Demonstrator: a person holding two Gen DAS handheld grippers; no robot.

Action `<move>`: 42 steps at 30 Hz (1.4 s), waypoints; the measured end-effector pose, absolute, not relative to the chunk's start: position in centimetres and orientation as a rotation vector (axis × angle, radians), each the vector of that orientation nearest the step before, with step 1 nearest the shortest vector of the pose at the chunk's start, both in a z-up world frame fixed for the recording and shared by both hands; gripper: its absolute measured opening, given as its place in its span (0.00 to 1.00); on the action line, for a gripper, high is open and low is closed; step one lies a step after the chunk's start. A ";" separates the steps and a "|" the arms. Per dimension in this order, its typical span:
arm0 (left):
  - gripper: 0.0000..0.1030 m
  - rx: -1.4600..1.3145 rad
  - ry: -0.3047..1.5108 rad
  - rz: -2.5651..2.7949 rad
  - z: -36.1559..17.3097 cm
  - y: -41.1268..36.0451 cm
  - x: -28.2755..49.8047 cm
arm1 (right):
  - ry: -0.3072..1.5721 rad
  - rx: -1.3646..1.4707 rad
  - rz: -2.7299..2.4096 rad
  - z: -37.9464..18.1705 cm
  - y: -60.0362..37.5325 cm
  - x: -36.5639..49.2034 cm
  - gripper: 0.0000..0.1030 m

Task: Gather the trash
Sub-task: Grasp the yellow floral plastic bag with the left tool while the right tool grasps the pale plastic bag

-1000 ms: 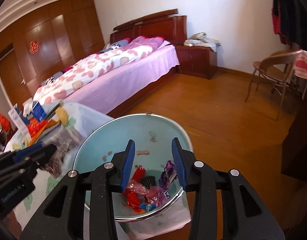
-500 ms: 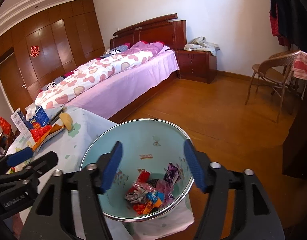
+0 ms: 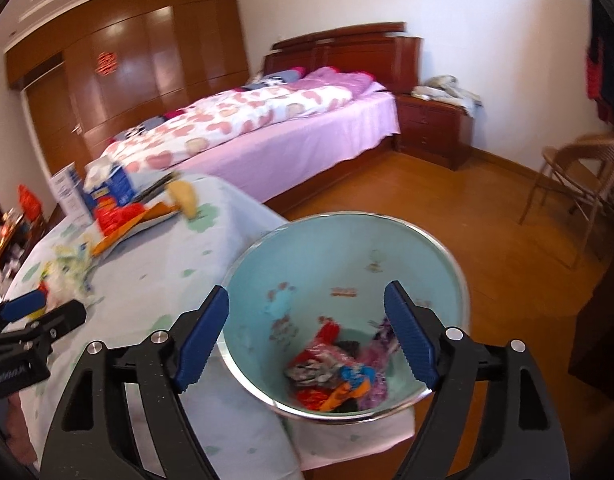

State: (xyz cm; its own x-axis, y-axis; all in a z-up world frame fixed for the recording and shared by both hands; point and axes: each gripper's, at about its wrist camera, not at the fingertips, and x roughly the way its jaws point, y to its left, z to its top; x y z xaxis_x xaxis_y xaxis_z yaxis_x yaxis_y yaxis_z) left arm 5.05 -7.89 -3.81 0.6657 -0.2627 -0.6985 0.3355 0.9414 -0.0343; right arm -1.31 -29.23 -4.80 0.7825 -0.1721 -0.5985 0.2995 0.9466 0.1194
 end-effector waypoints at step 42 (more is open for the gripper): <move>0.77 -0.034 0.817 -0.066 -6.6 10.6 11.5 | 0.767 0.272 0.236 -4.5 -10.5 12.7 0.57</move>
State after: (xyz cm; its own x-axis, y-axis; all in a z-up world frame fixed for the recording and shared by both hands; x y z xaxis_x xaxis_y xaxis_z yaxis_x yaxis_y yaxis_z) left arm 11.52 10.63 -6.60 0.6825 -0.0724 -0.7273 0.0461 0.9974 -0.0560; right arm 12.67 -10.48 -4.51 0.6972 0.3068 -0.6479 -0.1103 0.9390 0.3258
